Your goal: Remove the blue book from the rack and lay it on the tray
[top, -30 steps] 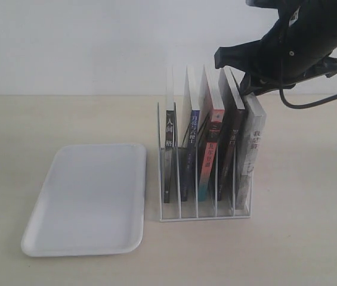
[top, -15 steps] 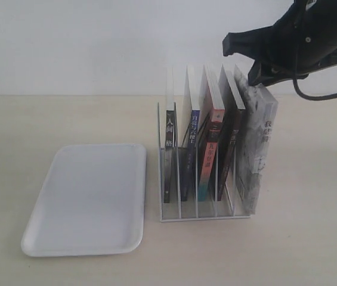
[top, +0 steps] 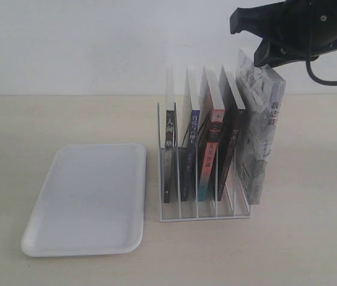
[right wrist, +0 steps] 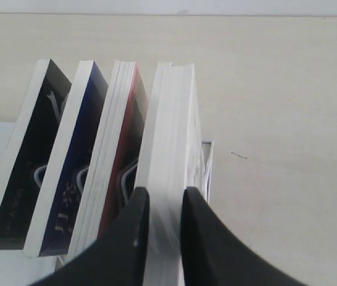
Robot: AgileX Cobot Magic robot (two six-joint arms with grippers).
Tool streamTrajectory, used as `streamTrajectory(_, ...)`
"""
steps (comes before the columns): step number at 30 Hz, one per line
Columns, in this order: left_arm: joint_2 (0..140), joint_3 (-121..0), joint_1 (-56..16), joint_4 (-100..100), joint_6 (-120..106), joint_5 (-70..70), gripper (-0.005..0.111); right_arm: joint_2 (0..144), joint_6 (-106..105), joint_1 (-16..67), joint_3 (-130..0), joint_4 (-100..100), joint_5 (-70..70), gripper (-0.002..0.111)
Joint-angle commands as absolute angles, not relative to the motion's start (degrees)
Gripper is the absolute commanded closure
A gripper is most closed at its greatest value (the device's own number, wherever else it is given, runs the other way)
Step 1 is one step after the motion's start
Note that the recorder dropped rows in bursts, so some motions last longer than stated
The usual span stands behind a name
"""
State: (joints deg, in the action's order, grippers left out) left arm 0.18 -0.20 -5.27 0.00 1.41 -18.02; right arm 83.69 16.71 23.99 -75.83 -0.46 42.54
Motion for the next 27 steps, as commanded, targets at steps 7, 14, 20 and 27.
streamTrajectory(7,0.0,0.0,-5.14,0.0,1.79,-17.72,0.103,82.65,17.48,23.95,-76.66,-3.36,36.46,0.108)
streamTrajectory(14,0.0,0.0,-5.14,0.0,1.79,-17.72,0.103,82.86,20.64,23.95,-76.66,-6.94,35.44,0.108)
streamTrajectory(20,0.0,0.0,-5.14,0.0,1.79,-17.72,0.103,85.32,20.64,23.95,-76.28,-6.94,33.74,0.108)
streamTrajectory(27,0.0,0.0,-5.14,0.0,1.79,-17.72,0.103,86.15,21.33,23.95,-73.67,-7.68,28.76,0.108)
